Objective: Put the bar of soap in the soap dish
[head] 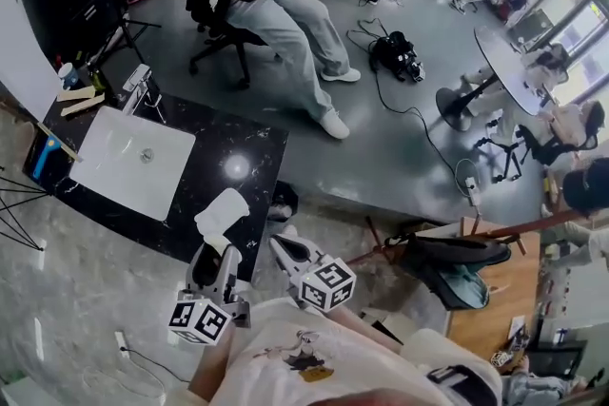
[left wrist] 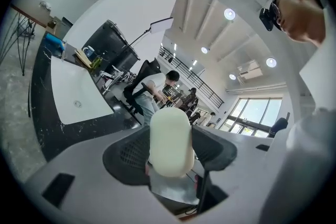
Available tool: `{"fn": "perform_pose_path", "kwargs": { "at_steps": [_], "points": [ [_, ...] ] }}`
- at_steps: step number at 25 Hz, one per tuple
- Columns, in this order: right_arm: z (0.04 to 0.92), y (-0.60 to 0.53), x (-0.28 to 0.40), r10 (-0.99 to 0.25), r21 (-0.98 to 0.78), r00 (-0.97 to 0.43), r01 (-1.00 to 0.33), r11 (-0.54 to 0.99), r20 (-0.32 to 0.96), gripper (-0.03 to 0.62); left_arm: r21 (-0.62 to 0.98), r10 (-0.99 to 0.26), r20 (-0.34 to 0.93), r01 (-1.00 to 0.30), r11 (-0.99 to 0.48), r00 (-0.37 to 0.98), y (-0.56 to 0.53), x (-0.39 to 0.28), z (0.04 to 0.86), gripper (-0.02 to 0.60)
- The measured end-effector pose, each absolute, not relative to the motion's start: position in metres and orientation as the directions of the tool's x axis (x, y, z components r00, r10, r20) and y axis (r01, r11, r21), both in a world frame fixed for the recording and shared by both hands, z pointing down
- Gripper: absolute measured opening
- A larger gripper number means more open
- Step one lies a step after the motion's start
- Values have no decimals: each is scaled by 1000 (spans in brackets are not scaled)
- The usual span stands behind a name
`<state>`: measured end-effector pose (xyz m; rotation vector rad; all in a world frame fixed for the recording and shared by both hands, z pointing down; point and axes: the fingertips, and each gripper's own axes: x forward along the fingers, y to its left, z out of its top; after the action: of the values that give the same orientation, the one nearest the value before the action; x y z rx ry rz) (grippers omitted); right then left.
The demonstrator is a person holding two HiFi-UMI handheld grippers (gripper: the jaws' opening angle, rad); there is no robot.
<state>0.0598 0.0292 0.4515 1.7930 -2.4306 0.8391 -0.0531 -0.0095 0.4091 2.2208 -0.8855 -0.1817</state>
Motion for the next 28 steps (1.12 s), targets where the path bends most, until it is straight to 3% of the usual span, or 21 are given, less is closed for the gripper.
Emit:
{"fn": "perform_pose_path", "kwargs": {
  "at_steps": [15, 19, 28],
  "points": [
    [457, -63, 112, -781, -423, -544, -813, 400, 307, 6, 605, -758, 156, -668, -434, 633, -84, -2, 408, 258],
    [465, -93, 112, -728, -440, -609, -774, 456, 316, 6, 620, -790, 154, -681, -390, 593, -108, -6, 411, 258],
    [471, -124, 88, -611, -472, -727, -677, 565, 313, 6, 494, -840, 232, -803, -333, 491, -124, -29, 420, 258]
  ]
}}
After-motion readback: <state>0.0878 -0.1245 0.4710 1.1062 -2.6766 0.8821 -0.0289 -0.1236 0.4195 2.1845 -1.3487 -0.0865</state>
